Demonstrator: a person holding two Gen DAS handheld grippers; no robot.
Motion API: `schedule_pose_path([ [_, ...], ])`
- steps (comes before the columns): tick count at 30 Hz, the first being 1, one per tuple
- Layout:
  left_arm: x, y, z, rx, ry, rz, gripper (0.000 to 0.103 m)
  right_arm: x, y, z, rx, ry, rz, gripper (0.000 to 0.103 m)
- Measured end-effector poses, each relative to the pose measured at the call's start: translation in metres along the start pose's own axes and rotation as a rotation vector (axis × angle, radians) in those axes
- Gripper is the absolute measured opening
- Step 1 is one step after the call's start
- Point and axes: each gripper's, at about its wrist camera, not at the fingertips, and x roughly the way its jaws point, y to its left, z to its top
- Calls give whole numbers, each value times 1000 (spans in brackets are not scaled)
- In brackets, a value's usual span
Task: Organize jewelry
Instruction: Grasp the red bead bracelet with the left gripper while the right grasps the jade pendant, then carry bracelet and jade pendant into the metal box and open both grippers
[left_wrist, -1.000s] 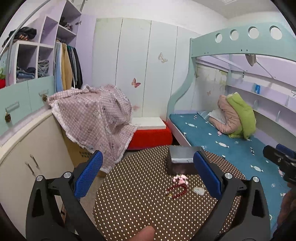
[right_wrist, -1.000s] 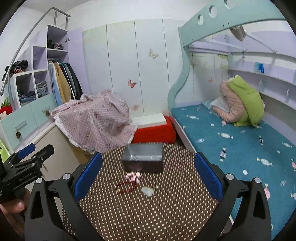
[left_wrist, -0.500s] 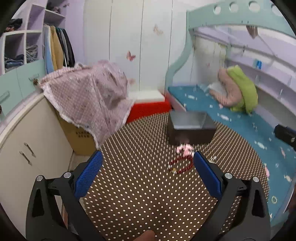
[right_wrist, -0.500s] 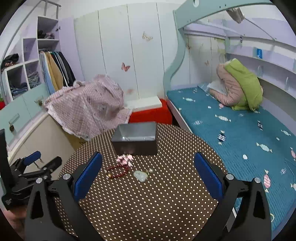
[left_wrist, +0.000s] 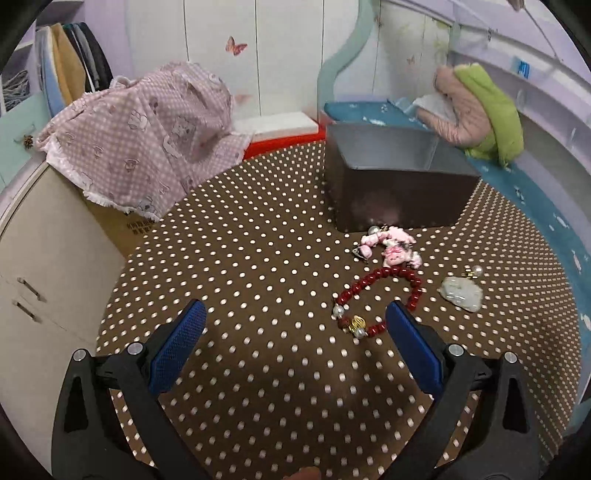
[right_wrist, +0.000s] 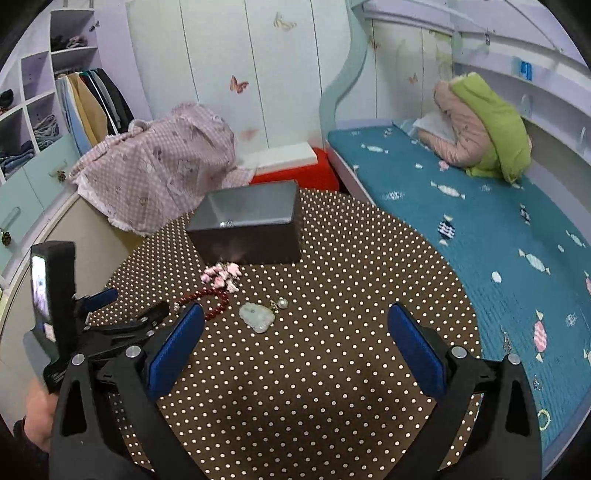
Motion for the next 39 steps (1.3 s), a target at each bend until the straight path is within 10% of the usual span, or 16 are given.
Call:
schedule_pose_path([
  [8,36,-6,2,17,80,-33,71,25,-13,1,10,60,-7,96],
  [14,32,-26,1,137,70,-118,10,47,-13,-2,-12,118,3,96],
  [20,21,-17,-7,104,72,-226,7,76,4,-11,-88,191,52,94],
  [39,-36,23,-13,18,-21,-214,7,108,48,-22,-339,202,86,28],
])
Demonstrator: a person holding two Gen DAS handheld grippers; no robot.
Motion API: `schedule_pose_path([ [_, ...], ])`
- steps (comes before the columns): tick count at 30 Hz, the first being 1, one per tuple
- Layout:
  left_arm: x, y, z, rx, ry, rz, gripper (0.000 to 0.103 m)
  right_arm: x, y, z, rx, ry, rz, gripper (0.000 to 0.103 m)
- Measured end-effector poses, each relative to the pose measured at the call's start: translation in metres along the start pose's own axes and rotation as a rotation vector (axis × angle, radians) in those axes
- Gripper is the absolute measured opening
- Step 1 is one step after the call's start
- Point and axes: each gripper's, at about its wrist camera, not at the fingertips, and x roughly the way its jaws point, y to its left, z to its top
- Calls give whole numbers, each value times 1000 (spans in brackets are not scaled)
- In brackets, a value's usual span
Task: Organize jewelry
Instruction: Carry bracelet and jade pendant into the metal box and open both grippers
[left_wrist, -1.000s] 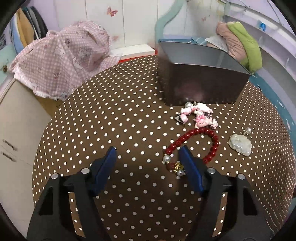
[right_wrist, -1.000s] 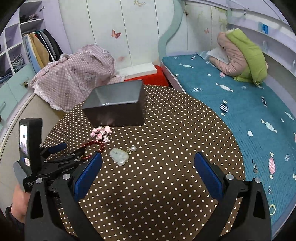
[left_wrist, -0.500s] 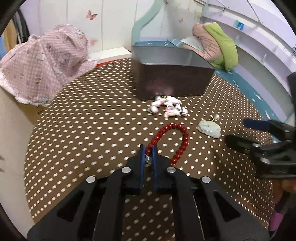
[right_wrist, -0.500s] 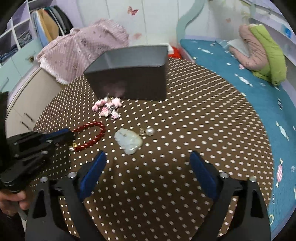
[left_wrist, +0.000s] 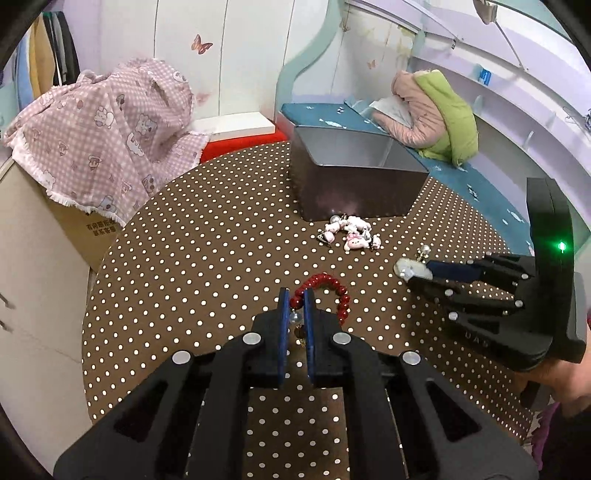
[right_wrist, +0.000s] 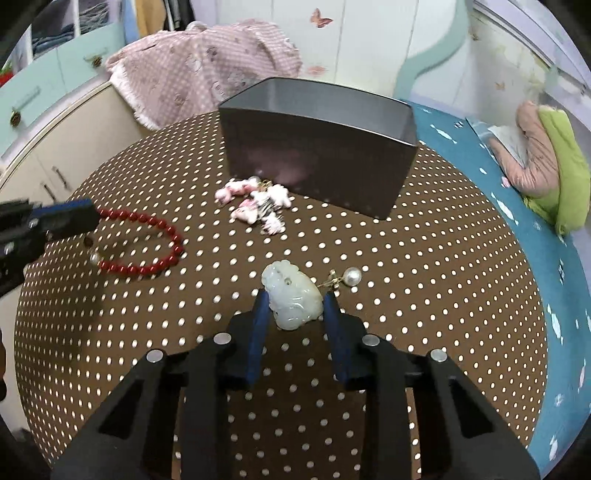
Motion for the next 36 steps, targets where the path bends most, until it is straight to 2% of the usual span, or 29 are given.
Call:
schedule_pose_path([
  [8,-11,-5,4,-6,-30,-7,7,-13,-11,-12,82,-17,81,28],
  [19,-44,-4,17,7,-102,3,7,-50,-11,-4,87,-93,96,28],
  [26,-77,-8,43,46,-198,5,7,-92,-14,28,52,-205,80,28],
  [32,-106,-17,86,78,-308,-10,7,-125,-21,69,19,-312,47,28],
  [36,-114,-21,120,88,-361,-30,7,-132,-31,93,13,-347,28,28],
])
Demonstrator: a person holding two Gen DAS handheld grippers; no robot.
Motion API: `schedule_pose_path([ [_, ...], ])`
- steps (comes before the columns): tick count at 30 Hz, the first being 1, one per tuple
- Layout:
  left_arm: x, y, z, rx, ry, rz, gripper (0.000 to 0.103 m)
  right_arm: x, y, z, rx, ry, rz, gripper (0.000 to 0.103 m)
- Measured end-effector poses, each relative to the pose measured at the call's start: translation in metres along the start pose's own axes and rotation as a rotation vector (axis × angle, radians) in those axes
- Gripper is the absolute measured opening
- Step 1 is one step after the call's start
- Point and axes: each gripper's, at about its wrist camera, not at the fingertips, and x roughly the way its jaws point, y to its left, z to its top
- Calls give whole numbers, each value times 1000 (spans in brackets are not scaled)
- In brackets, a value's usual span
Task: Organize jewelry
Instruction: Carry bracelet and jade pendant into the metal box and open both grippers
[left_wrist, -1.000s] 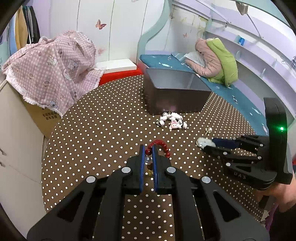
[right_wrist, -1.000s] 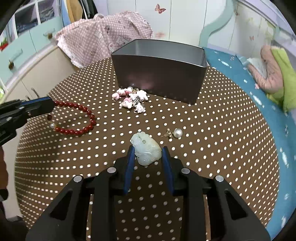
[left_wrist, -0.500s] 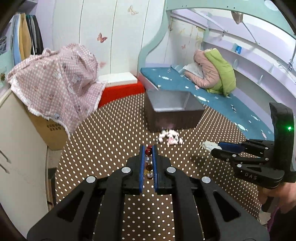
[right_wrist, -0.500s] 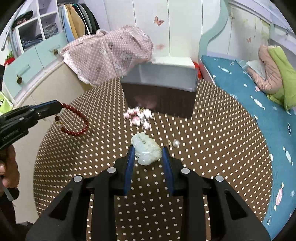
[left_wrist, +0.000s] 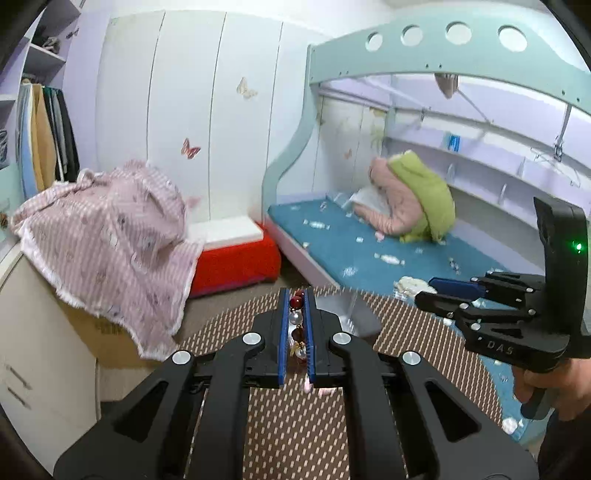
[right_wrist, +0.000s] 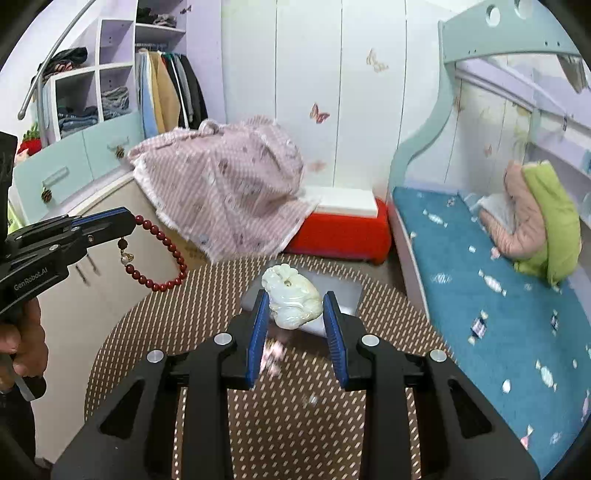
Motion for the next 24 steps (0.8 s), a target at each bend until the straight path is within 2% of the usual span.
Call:
schedule_pose_path([
  [6,26,-9,37,21,-17,-34,7,15,-14,27,5,-10,2,28],
  [11,62,-11,51,5,22,-63,7,37,-23,35,15,28,7,28],
  [15,98,-9,48,-21,84,-79,7,63,-31,33,35,84,11,28],
  [24,165,-4,14,-56,232,-95,8,123,-47,7,108,227,18,28],
])
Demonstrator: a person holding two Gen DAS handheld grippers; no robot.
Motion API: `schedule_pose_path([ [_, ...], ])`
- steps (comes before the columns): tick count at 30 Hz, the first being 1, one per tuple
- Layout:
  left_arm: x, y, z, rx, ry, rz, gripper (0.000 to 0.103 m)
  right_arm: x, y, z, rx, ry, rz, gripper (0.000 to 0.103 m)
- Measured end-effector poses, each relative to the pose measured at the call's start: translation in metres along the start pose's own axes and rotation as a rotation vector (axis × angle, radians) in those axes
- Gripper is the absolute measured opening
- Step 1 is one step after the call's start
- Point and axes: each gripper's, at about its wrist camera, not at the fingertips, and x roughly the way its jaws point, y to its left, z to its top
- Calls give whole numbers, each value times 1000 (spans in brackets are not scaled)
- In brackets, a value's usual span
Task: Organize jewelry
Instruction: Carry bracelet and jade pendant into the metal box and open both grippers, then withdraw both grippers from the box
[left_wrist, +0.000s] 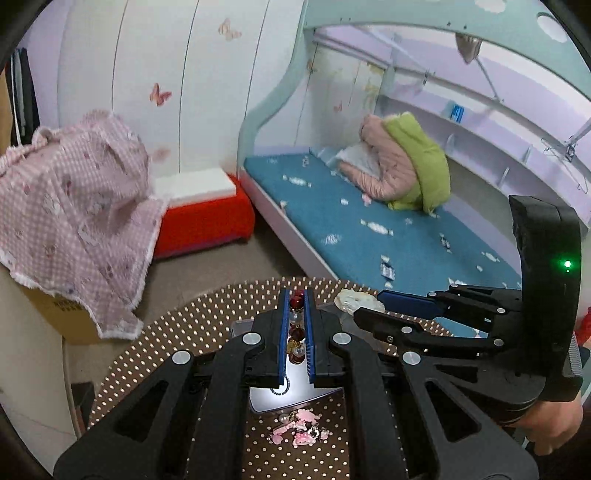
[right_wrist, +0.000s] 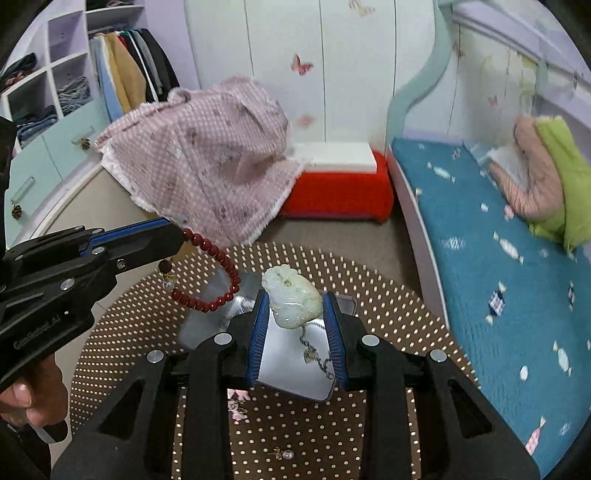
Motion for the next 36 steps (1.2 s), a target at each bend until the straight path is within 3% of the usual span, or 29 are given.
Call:
schedule_pose_path([
  [6,24,7,-11,-18,60,16,9,15,-2,-4,24,32,0,28],
  [8,25,9,-12,-20,63,28,24,15,-5,-3,37,37,-2,29],
  [9,22,11,-13,-27,55,36,47,14,-6,-3,42,35,-5,30],
  [10,20,11,-13,-35,45,44,71,13,-8,-3,46,32,-9,39],
  [11,14,13,-13,-45,23,60,79,11,-9,-3,52,25,-15,48],
  [12,10,15,-13,-50,10,70,89,8,-10,-2,58,11,-22,73],
  [13,5,16,-12,-57,-5,83,92,2,-11,-3,65,-16,-35,88],
  [16,-10,20,-13,-70,-30,128,97,-9,-12,-4,80,-42,-62,95],
  [23,-63,19,-24,-74,-119,244,98,-41,-6,-8,107,-110,-89,95],
  [36,-146,-1,-51,-41,-235,339,98,-126,24,-24,88,-269,-93,95],
])
